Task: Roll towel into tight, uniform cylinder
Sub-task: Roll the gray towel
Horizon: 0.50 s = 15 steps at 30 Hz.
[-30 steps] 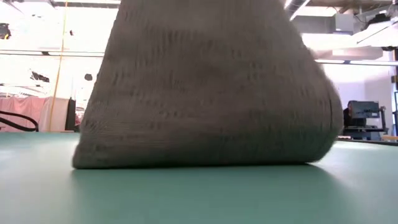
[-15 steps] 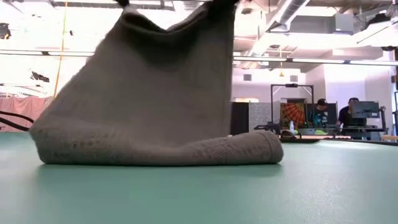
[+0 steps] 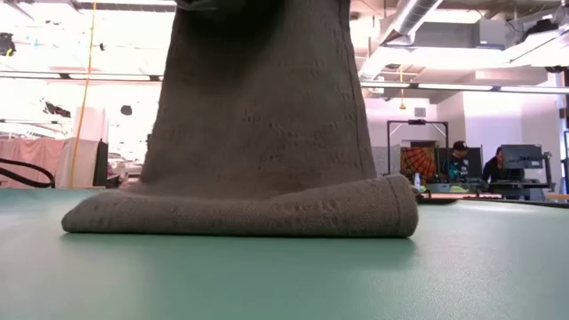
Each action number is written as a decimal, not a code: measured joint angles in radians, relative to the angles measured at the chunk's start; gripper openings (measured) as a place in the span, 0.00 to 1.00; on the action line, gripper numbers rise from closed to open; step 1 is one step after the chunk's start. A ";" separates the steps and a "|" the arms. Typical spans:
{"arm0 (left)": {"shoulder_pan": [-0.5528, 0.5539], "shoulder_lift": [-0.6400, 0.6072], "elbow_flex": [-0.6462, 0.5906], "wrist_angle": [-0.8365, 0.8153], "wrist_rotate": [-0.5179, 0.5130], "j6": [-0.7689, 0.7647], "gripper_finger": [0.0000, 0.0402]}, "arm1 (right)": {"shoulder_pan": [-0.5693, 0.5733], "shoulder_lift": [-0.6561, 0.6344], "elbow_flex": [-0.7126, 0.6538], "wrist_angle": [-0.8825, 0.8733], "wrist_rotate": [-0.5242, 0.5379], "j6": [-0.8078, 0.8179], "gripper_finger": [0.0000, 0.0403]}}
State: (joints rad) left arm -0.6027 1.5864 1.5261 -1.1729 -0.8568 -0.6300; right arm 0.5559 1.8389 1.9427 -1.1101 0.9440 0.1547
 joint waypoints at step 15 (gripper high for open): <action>0.024 0.000 -0.032 0.039 0.013 0.018 0.00 | -0.012 0.005 -0.042 -0.039 0.023 0.160 0.05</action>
State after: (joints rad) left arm -0.5787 1.5863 1.4944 -1.1339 -0.8441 -0.6117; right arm 0.5442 1.8437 1.9011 -1.1491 0.9671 0.3146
